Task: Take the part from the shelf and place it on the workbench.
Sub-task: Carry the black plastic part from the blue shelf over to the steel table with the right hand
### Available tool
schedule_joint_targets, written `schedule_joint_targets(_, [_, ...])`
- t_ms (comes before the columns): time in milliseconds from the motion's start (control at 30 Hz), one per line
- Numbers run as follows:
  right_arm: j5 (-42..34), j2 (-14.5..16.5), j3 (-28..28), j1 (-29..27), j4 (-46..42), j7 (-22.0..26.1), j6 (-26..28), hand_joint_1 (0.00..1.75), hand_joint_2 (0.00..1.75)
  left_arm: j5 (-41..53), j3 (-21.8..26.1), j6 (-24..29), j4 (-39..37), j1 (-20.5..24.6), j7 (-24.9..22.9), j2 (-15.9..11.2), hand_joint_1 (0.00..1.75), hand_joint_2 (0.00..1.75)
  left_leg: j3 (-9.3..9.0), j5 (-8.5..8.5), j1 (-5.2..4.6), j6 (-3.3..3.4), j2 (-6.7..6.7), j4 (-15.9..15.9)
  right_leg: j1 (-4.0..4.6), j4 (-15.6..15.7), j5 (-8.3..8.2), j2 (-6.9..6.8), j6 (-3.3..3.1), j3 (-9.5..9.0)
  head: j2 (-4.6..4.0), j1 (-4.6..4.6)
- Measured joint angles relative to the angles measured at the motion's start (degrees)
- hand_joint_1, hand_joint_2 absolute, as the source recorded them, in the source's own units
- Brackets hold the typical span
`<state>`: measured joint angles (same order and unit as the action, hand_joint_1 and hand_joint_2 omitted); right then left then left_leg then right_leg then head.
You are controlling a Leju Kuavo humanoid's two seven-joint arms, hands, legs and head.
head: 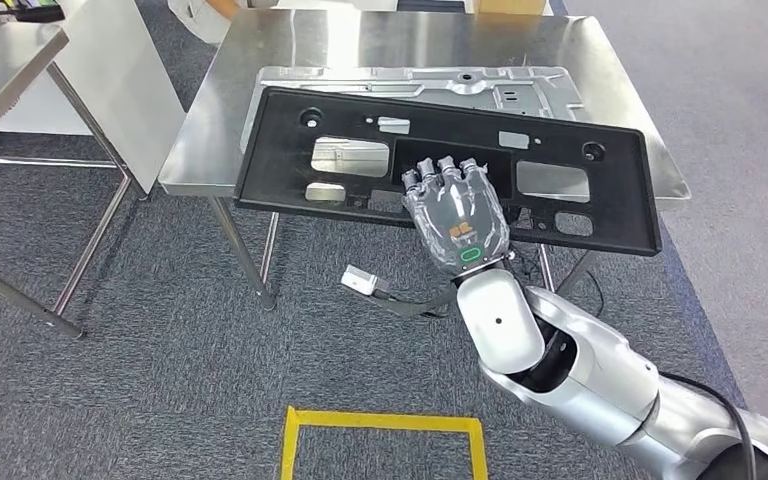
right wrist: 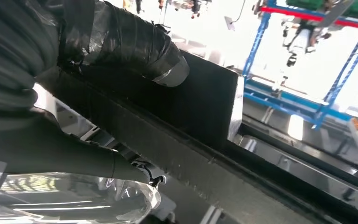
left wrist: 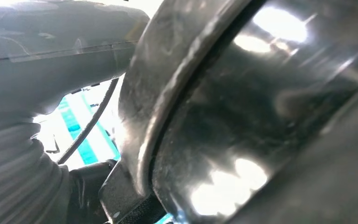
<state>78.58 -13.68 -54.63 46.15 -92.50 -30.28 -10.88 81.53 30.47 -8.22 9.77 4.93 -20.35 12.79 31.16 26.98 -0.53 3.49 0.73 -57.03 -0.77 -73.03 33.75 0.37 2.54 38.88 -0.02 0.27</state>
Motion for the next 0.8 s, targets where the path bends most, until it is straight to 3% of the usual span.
schedule_joint_targets(33, [-0.03, 0.17, -0.21, 0.02, 0.20, 0.01, 0.01, 1.75, 1.75, 0.00, 0.00, 0.01, 0.00, -0.07, 0.00, 0.00, 0.00, 1.75, -0.66, 0.56, 0.02, -0.04, 0.13, 0.00, -0.04, -0.06, -0.10, -0.05, 0.07, 1.17, 0.00, 0.02])
schedule_joint_targets(67, [-0.06, 0.28, -0.39, 0.06, 0.39, 0.01, 0.03, 1.75, 1.75, 0.00, 0.00, 0.02, 0.00, -0.12, -0.01, 0.01, 0.00, 1.75, -1.44, 1.17, 0.04, -0.13, 0.25, -0.01, -0.08, 1.67, -1.47, -0.11, 0.08, 1.47, 0.00, 0.02])
schedule_joint_targets(133, [-0.12, 0.34, -0.55, 0.12, 0.61, -0.16, -0.05, 1.75, 1.75, 0.00, 0.00, 0.05, -0.01, -0.30, -0.13, 0.05, 0.00, 1.75, -3.14, 2.56, 0.02, -0.50, 0.38, -0.07, -0.04, 8.50, -7.38, -0.33, -0.17, 0.33, 0.00, 0.03])
schedule_joint_targets(200, [-0.56, -0.20, -0.56, -0.14, -0.03, -0.74, -1.20, 1.75, 1.75, -0.01, 0.01, 0.09, -0.02, -0.45, -0.52, 0.14, 0.00, 1.75, -4.17, 3.83, -0.11, -1.14, 0.41, -0.10, 0.28, 13.22, -10.81, -0.60, -0.84, -0.85, 0.01, -0.04])
schedule_joint_targets(300, [-2.17, -2.88, 0.01, -2.21, -4.40, -2.14, -5.17, 1.75, 1.75, 0.00, 0.01, 0.12, -0.02, -0.47, -1.13, 0.30, 0.00, 1.75, -4.99, 4.63, -0.16, -2.05, 0.39, -0.83, 0.36, 14.10, -10.60, -0.42, -2.09, -2.07, 0.02, -0.19])
schedule_joint_targets(367, [-3.17, -5.38, 1.13, -3.75, -7.70, -2.83, -7.27, 1.75, 1.75, 0.00, 0.00, 0.14, -0.02, -0.55, -1.14, 0.31, 0.00, 1.75, -4.20, 5.27, -0.04, -2.62, 0.11, -3.54, 0.10, 14.31, -10.08, -0.34, -2.94, -3.27, 0.01, -0.20])
schedule_joint_targets(467, [-4.05, -8.59, 2.73, -5.42, -11.33, -3.16, -8.49, 1.75, 1.75, -0.01, 0.02, 0.15, -0.02, -0.28, -0.56, 0.20, 0.00, 1.75, 1.81, 8.62, 0.37, -3.50, -0.18, -13.24, -0.05, 14.42, -9.05, -0.05, -3.45, -4.47, 0.01, -0.33])
schedule_joint_targets(533, [-4.43, -10.13, 3.27, -6.50, -12.90, -3.08, -8.67, 1.75, 1.75, -0.02, 0.02, 0.14, -0.02, -0.01, -0.01, 0.10, 0.00, 1.75, 4.76, 9.63, 0.52, -3.74, -0.19, -16.12, -0.17, 14.41, -8.11, 0.28, -3.27, -5.49, 0.00, -0.37])
schedule_joint_targets(567, [-4.56, -10.66, 3.47, -6.90, -13.42, -3.01, -8.70, 1.75, 1.75, -0.02, 0.02, 0.15, -0.02, 0.04, 0.21, 0.06, 0.00, 1.75, 4.94, 8.34, 0.54, -3.71, -0.20, -14.88, -0.23, 14.40, -7.63, 0.44, -3.13, -6.15, 0.00, -0.36])
schedule_joint_targets(633, [-4.66, -11.59, 3.92, -7.28, -14.23, -2.91, -8.75, 1.75, 1.75, -0.02, 0.02, 0.21, -0.02, -0.07, 0.51, -0.01, 0.00, 1.75, 3.70, 2.77, 0.51, -3.30, -0.28, -8.63, -0.30, 14.42, -6.70, 0.66, -2.76, -7.39, 0.00, -0.35])
schedule_joint_targets(667, [-4.67, -12.01, 4.16, -7.37, -14.60, -2.89, -8.79, 1.75, 1.75, -0.02, 0.02, 0.25, -0.02, -0.16, 0.64, -0.04, 0.00, 1.75, 3.25, 1.36, 0.32, -3.00, -0.35, -5.89, -0.29, 14.44, -6.36, 0.77, -2.51, -7.81, 0.00, -0.32])
schedule_joint_targets(733, [-4.69, -12.84, 4.56, -7.56, -15.27, -2.88, -9.04, 1.75, 1.75, -0.02, 0.03, 0.37, -0.02, -0.24, 0.90, -0.09, 0.00, 1.75, 2.80, 0.66, -0.06, -2.16, -0.36, -2.57, -0.22, 14.29, -5.88, 0.87, -1.76, -8.06, 0.00, -0.37])
schedule_joint_targets(767, [-4.71, -13.23, 4.69, -7.71, -15.59, -2.88, -9.24, 1.75, 1.75, -0.02, 0.03, 0.46, -0.01, -0.23, 1.02, -0.09, 0.00, 1.75, 2.71, 1.22, -0.18, -1.71, -0.33, -2.08, -0.09, 14.06, -5.86, 0.88, -1.36, -8.21, 0.00, -0.37])
schedule_joint_targets(800, [-4.72, -13.59, 4.84, -7.82, -15.95, -2.92, -9.47, 1.75, 1.75, -0.02, 0.03, 0.62, -0.01, -0.20, 1.18, -0.07, 0.00, 1.75, 2.19, 0.75, -0.08, -1.23, -0.26, -1.45, -0.04, 13.71, -5.69, 0.80, -0.98, -8.22, 0.00, -0.42])
